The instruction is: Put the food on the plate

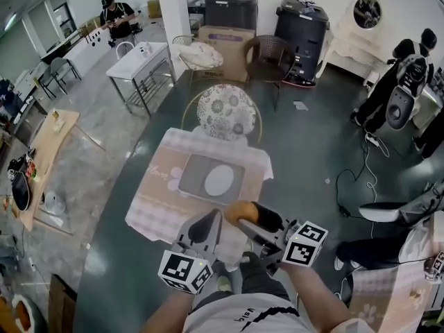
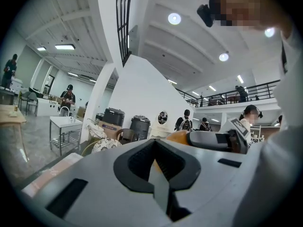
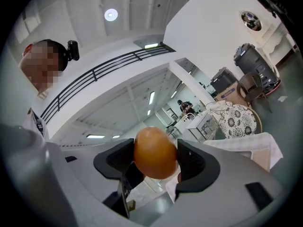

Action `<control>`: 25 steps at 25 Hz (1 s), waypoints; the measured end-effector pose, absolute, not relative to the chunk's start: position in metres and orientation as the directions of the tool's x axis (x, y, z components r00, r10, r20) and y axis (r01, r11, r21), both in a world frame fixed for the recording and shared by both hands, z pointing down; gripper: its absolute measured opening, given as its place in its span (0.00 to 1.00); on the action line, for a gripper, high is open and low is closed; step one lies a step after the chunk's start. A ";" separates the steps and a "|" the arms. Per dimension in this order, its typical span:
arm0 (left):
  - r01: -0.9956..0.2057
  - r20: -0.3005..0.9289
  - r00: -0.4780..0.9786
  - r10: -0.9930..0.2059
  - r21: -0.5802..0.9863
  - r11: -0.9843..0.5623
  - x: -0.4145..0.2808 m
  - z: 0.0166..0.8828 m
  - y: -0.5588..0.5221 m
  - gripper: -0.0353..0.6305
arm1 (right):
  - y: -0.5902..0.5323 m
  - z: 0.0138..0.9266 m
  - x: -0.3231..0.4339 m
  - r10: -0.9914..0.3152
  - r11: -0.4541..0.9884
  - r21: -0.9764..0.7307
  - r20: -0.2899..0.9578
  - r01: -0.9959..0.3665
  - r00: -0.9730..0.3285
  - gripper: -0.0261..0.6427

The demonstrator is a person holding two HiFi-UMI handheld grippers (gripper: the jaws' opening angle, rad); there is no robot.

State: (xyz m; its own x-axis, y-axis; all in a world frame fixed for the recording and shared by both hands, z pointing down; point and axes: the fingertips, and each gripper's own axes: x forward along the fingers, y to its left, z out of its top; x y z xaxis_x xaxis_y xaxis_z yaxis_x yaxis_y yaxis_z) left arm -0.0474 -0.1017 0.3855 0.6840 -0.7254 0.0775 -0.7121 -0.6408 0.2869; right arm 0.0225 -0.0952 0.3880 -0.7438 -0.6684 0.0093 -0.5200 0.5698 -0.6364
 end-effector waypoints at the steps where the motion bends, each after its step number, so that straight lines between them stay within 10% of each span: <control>1: -0.721 0.082 0.675 -0.733 0.286 -0.631 -0.047 0.389 -0.113 0.06 | -0.108 0.395 0.023 -0.657 0.569 -0.643 0.018 -0.512 -0.753 0.48; 25: -0.791 0.221 0.570 -0.791 0.408 -0.456 -0.047 0.533 -0.260 0.06 | -0.282 0.628 0.017 -0.530 0.383 -0.737 0.318 -0.557 -0.786 0.48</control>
State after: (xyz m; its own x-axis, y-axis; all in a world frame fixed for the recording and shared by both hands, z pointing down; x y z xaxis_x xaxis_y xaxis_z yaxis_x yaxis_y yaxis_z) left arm -0.0469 -0.2601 0.5326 0.5703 -0.7911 0.2214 -0.7910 -0.4562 0.4076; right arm 0.0170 -0.2818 0.6284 -0.7860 -0.5302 0.3181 -0.5568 0.3833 -0.7369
